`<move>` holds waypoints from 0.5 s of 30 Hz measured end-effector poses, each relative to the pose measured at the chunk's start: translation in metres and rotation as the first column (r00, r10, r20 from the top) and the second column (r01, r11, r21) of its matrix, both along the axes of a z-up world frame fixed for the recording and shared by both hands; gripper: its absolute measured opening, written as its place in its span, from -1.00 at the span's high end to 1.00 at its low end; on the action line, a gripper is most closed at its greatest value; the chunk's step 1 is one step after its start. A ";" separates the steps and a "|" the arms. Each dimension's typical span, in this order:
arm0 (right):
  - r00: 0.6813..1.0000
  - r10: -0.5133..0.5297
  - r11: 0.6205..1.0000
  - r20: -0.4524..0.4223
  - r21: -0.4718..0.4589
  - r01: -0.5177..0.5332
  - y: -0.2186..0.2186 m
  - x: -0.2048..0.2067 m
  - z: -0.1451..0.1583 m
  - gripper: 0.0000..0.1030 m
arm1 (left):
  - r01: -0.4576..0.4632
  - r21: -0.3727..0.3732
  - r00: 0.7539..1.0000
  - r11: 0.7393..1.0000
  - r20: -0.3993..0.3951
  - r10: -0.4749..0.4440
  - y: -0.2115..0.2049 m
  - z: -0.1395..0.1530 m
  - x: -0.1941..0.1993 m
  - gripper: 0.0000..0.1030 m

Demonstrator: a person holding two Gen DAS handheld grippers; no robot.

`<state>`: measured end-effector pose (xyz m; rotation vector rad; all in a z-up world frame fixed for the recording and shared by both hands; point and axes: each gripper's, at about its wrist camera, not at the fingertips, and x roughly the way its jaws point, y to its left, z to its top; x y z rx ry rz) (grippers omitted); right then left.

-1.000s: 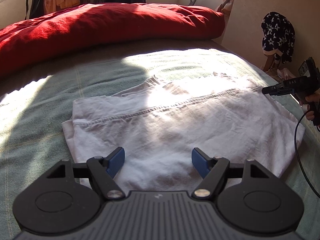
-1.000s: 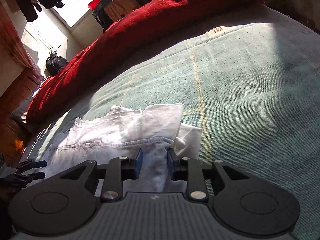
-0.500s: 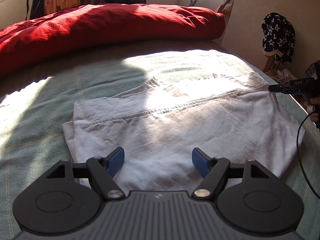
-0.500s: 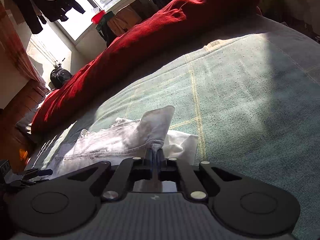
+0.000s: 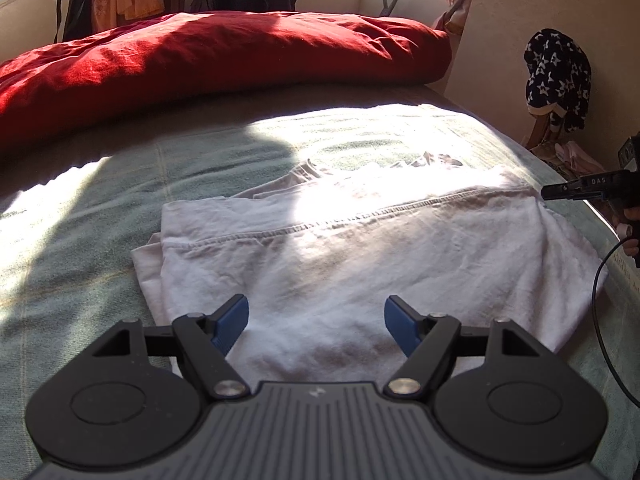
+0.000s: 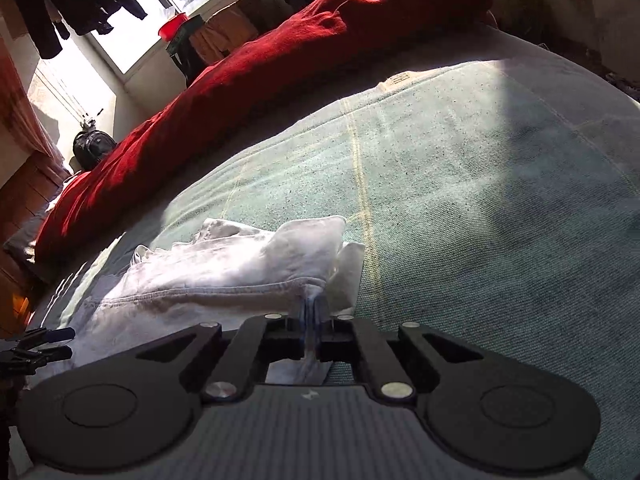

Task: Fold clothes

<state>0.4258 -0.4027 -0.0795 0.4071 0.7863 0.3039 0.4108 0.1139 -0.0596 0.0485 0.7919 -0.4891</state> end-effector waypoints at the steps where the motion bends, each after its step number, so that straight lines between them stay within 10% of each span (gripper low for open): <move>1: 1.000 0.018 0.999 0.022 -0.028 -0.017 0.007 -0.004 0.008 0.59 | 0.005 -0.001 1.000 1.000 0.007 -0.005 -0.002 0.002 -0.001 -0.47; 4: 0.992 0.088 0.990 0.090 -0.117 -0.078 0.030 -0.018 0.031 -0.13 | 0.012 -0.002 1.000 1.000 0.013 -0.011 -0.010 0.002 -0.003 -0.51; 15: 0.970 0.237 0.917 0.053 -0.341 -0.206 0.105 -0.045 0.000 -0.40 | 0.019 0.120 0.999 0.993 0.045 -0.024 -0.013 -0.024 -0.044 -0.56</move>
